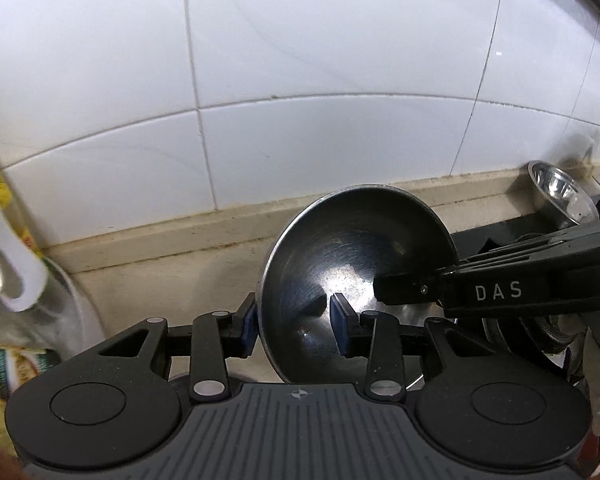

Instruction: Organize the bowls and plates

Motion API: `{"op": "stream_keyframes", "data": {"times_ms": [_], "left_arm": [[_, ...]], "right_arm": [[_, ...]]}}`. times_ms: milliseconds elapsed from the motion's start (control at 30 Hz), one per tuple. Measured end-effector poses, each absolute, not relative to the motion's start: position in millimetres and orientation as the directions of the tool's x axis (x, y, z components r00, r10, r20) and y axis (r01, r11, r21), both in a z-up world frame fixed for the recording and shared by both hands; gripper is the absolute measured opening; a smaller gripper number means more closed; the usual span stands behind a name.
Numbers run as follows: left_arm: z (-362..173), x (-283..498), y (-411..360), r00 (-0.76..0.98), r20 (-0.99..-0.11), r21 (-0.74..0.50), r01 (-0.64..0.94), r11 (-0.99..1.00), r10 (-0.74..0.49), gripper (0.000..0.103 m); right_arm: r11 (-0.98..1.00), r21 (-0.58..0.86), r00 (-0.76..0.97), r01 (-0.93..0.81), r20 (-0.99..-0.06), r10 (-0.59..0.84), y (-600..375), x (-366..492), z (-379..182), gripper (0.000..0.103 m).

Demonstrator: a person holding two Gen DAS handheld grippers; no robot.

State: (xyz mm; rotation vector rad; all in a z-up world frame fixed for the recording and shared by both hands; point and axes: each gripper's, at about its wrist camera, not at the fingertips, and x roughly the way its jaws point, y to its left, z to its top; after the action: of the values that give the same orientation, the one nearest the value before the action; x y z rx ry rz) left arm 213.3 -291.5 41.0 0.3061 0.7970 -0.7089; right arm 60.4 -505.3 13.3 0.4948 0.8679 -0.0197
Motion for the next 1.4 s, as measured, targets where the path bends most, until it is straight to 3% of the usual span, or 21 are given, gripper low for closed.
{"op": "stream_keyframes", "data": {"times_ms": [900, 1400], "left_arm": [[73.6, 173.8, -214.6, 0.580, -0.687, 0.002, 0.605, 0.796, -0.438, 0.049], [52.4, 167.6, -175.9, 0.555, -0.730, -0.015, 0.571, 0.821, -0.399, 0.052]], "right_arm": [[0.925, 0.374, 0.651, 0.068, -0.719, 0.243, -436.2, 53.5, 44.7, 0.014], [0.929, 0.368, 0.576, 0.029, -0.766, 0.285, -397.2, 58.2, 28.7, 0.014]]}}
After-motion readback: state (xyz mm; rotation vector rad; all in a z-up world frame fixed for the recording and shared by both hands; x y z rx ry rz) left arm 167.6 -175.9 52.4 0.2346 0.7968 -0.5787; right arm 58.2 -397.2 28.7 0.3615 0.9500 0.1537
